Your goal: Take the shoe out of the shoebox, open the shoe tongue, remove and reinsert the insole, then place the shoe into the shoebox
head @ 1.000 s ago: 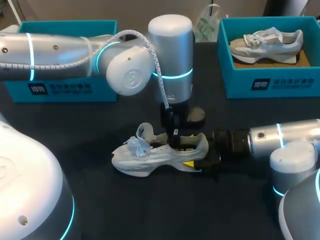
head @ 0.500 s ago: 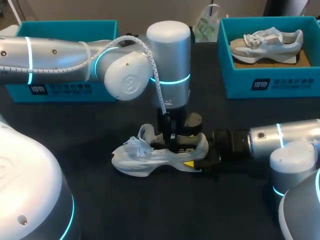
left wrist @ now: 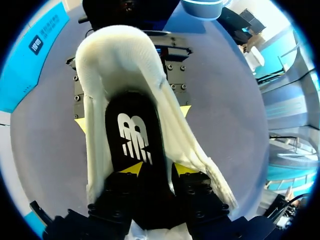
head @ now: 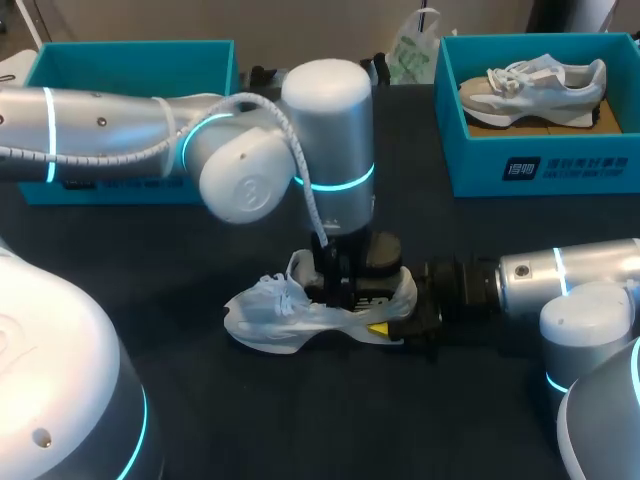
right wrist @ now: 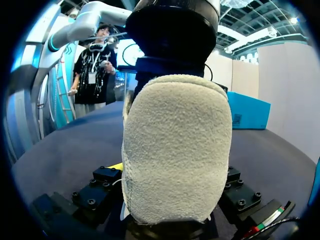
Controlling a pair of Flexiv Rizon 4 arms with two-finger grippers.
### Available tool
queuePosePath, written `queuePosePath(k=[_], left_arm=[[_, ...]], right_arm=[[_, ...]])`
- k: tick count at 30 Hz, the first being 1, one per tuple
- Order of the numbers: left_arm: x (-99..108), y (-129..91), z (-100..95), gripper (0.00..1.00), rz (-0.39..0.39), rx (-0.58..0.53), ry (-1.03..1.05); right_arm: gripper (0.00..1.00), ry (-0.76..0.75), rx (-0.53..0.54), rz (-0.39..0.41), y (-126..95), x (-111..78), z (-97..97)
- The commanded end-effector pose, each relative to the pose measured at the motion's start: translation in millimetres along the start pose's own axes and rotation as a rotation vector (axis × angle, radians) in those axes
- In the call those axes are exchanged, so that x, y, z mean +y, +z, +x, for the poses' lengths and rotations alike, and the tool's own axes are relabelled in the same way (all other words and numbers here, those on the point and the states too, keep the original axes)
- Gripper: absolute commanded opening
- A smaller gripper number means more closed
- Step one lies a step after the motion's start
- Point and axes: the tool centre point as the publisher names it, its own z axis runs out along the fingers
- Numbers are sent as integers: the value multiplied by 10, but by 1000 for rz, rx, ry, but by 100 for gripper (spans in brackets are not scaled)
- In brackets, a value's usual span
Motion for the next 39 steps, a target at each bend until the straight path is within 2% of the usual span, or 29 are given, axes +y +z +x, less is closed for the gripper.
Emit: queuePosePath(k=[1, 11, 15, 20, 23, 26, 31, 39], left_arm=[[-47, 123, 46, 36, -11, -73, 0], [-43, 194, -106, 31, -36, -209, -27], [-30, 167, -187, 21, -38, -230, -45], [-8, 136, -242, 15, -34, -240, -66], [-4, 133, -251, 0, -33, -242, -71], [1, 121, -268, 0, -32, -244, -79], [14, 9, -276, 0, 10, -197, -105], [-4, -168, -183, 0, 94, -70, -103]], right_arm=[[0, 1, 0, 5, -1, 28, -2], [0, 1, 0, 5, -1, 28, -2], [0, 1, 0, 5, -1, 28, -2], [0, 1, 0, 5, -1, 28, -2], [0, 1, 0, 5, -1, 28, -2], [0, 1, 0, 5, -1, 28, -2], [0, 1, 0, 5, -1, 28, -2], [0, 1, 0, 5, -1, 28, -2]])
